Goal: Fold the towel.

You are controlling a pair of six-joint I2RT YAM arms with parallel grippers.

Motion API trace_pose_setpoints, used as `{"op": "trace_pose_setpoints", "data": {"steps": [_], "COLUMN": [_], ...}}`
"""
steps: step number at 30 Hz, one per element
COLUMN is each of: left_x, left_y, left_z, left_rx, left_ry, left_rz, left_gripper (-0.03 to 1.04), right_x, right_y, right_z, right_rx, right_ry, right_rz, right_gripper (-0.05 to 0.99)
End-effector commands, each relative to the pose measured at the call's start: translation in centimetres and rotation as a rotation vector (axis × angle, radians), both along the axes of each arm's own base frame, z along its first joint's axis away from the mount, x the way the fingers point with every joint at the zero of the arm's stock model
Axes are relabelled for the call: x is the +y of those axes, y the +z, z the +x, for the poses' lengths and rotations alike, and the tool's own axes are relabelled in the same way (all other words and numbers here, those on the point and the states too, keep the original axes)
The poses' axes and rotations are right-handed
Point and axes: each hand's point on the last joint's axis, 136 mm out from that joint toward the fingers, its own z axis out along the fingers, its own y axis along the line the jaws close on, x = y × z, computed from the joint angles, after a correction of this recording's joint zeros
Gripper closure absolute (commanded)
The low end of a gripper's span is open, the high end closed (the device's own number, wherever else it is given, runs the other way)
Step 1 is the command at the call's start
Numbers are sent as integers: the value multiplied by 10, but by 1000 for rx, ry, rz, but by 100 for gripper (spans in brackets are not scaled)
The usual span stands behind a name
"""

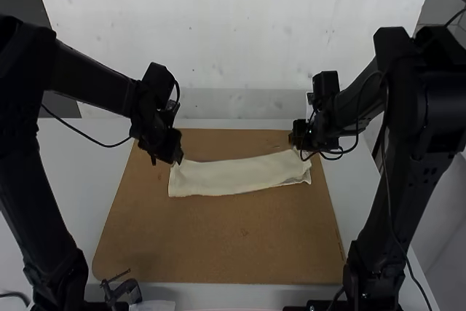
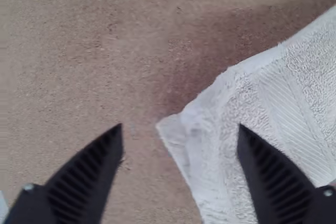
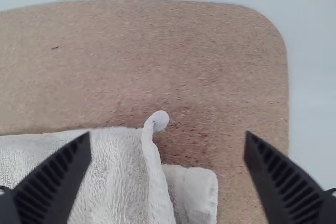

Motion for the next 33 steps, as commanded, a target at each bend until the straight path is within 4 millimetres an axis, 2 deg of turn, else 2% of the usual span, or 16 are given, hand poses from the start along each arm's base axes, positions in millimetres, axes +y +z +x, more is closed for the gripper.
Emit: {"op": "trace_pose_setpoints", "data": {"steps": [1,3,6,10,13,15,19,22,25,26,30,33], "left_x": [20,28,37,49,48,48,48,47,49,50,50,50], "left_y": [32,46,64,93,115,120,117,114,113,112,110,108], "left_z": [28,32,35,38,38,37,37,37,37,37,36,36], "left_rx": [-93,-127,-169,-246,-320,-349,-364,-357,-365,-368,-362,-359], "left_ry": [74,97,121,149,143,142,143,141,145,148,146,147], "left_rz": [-17,-37,-65,-112,-134,-142,-147,-147,-148,-150,-153,-153], "left_gripper": [0,0,0,0,0,1,1,1,1,1,1,1], "right_x": [-6,-8,-10,-8,-7,-7,-5,-3,4,7,10,12], "right_y": [26,33,33,20,6,-5,-29,-44,-56,-61,-70,-71], "right_z": [10,11,3,-15,-24,-26,-27,-29,-32,-33,-35,-34], "right_rx": [-62,-69,-40,54,124,160,227,267,301,313,331,333], "right_ry": [-44,-56,-59,-56,-58,-72,-93,-101,-96,-97,-101,-110], "right_rz": [71,105,104,99,101,106,111,104,89,86,57,53], "right_gripper": [-5,-4,-3,-1,-1,-1,-1,7,8,14,59,87]}}
